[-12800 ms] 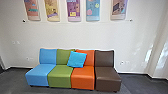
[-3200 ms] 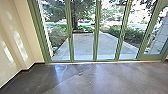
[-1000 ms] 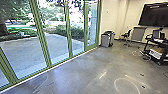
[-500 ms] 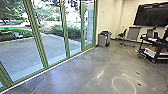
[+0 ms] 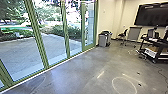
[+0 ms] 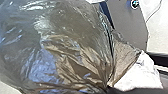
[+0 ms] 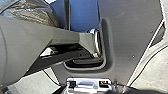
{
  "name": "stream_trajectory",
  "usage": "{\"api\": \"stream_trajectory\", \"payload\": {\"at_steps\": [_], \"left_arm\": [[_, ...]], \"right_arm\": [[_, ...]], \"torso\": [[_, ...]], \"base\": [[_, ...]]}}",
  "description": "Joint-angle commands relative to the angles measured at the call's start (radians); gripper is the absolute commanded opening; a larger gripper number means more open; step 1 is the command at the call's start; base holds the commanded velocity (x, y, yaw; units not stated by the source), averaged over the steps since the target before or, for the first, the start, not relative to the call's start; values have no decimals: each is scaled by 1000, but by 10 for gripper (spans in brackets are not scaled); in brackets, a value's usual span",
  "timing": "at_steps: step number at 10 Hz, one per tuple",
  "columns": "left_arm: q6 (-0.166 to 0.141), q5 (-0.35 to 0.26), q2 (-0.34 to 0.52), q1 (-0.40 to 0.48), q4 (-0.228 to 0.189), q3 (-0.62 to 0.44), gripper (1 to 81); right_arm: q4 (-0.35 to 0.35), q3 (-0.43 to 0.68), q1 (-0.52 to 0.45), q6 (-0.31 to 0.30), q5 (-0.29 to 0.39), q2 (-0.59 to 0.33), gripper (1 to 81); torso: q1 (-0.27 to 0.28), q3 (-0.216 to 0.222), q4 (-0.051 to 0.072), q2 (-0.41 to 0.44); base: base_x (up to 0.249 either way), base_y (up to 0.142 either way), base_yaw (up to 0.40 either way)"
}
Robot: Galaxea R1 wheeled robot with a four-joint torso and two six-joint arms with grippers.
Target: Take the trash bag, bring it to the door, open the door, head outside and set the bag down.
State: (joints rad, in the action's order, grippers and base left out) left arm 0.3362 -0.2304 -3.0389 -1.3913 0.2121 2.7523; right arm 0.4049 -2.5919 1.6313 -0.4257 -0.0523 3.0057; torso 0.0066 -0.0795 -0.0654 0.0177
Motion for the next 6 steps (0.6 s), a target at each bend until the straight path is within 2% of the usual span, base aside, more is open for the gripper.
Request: {"api": "stream_trajectory", "payload": {"at_steps": [1,2,6], "left_arm": [[3,-73,3,53,1,1,10],[3,-72,3,53,1,1,10],[3,-70,1,53,1,1,10]], "right_arm": [[9,9,-29,4,54,9,811],[9,9,-29,4,54,9,811],[9,9,-29,4,54,8,811]], "torso": [[0,0,0,0],[0,0,0,0],[-2,0,0,1]], "base": [[0,0,0],[0,0,0],[99,0,0]]}}
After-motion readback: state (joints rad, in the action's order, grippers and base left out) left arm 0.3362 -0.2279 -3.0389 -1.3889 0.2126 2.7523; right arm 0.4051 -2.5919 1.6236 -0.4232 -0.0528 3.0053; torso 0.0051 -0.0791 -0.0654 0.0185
